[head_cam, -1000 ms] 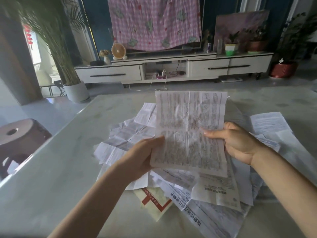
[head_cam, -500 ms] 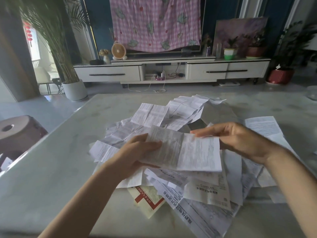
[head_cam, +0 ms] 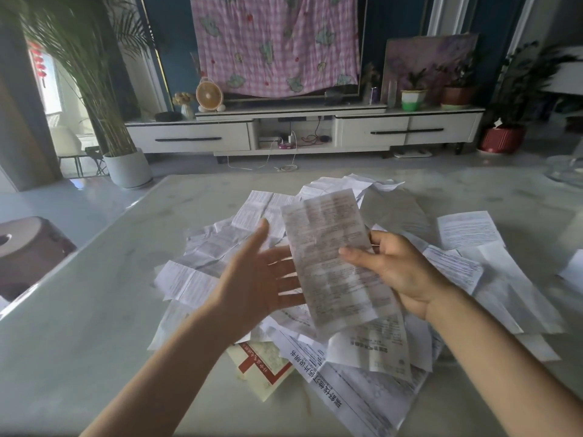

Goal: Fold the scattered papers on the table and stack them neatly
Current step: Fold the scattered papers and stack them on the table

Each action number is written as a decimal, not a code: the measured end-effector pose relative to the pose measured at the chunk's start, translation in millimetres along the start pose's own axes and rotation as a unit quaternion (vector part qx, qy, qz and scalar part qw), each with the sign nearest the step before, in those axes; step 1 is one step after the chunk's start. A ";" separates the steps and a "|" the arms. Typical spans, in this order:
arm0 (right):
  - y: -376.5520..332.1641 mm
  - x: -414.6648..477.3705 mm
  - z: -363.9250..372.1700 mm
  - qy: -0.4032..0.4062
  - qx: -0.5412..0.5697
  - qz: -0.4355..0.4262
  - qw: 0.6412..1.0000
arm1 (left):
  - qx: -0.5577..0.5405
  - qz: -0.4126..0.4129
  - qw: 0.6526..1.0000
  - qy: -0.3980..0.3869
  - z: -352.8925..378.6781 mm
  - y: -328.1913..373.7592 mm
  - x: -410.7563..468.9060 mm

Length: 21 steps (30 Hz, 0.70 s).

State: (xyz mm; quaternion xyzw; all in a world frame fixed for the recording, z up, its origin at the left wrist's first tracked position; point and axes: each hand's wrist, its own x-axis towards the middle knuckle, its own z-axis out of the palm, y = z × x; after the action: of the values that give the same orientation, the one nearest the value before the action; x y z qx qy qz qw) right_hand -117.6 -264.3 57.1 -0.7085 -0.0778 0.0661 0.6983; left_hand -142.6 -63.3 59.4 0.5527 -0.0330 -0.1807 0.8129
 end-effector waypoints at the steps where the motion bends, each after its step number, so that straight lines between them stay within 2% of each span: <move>1: 3.0 0.1 1.4 0.009 0.018 0.000 1.000 | 0.042 0.019 0.999 0.009 3.2 -4.3 -0.3; 3: 4.5 -1.7 5.6 0.007 0.035 0.006 0.999 | 0.127 0.073 0.987 0.059 10.8 -10.3 -1.3; 5: 2.7 -3.6 8.3 0.004 0.041 0.006 0.999 | 0.163 0.096 0.976 0.108 11.1 -14.3 -1.9; 15: -5.7 -9.5 12.0 -0.063 0.108 0.055 0.991 | 0.165 0.146 0.958 0.184 9.5 -13.6 -4.3; 18: -8.0 -11.5 10.9 -0.062 0.112 0.056 0.990 | 0.132 0.122 0.968 0.173 9.4 -11.9 -2.9; 21: -7.9 -13.8 11.7 -0.048 0.092 0.023 0.994 | 0.001 0.059 0.991 0.122 11.6 -11.7 -2.0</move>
State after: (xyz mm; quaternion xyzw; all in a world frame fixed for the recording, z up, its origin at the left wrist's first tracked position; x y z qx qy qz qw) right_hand -133.6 -255.5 64.6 -0.6390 -0.0882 0.1227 0.7542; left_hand -150.4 -76.7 53.5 0.5690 0.0338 -0.0636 0.8192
